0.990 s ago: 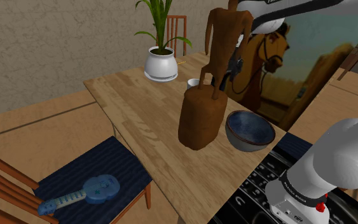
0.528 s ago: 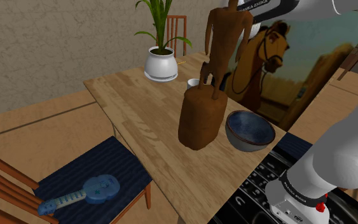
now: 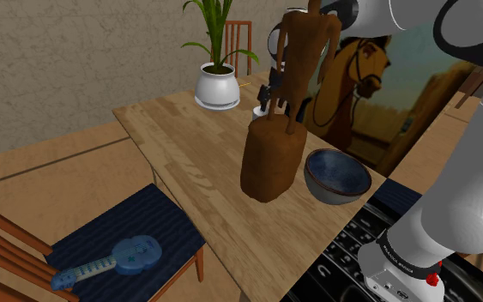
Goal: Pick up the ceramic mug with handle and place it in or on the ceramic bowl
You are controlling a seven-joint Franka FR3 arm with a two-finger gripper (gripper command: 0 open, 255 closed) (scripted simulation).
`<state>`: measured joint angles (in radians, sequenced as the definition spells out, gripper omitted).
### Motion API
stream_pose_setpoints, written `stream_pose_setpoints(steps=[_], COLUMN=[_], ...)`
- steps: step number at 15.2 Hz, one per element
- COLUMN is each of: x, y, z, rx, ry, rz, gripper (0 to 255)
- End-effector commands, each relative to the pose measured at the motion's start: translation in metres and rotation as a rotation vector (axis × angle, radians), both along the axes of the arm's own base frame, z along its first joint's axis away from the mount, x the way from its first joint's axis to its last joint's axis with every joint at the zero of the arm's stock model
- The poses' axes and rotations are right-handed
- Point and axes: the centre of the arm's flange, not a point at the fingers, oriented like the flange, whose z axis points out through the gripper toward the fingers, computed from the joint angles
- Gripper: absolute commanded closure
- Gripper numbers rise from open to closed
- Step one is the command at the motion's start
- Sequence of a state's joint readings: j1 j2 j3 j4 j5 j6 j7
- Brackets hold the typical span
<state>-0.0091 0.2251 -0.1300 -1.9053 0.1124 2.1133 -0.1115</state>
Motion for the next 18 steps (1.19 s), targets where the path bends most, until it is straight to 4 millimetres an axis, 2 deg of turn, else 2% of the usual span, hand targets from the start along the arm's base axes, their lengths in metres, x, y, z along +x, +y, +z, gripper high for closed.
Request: stream_pose_setpoints(steps=[1,6,13,14,18], x=[0.003,0.003,0.003,0.003,0.003], y=[-0.001,0.001,0.001,0.001,0.001], z=[-0.010,-0.034,-0.034,-0.034,-0.034], rx=[0.000,0.000,0.000,0.000,0.000], ry=[-0.002,-0.002,-0.002,-0.002,-0.002], rz=[0.001,0.001,0.001,0.001,0.001], gripper=[0,0,0,255,255])
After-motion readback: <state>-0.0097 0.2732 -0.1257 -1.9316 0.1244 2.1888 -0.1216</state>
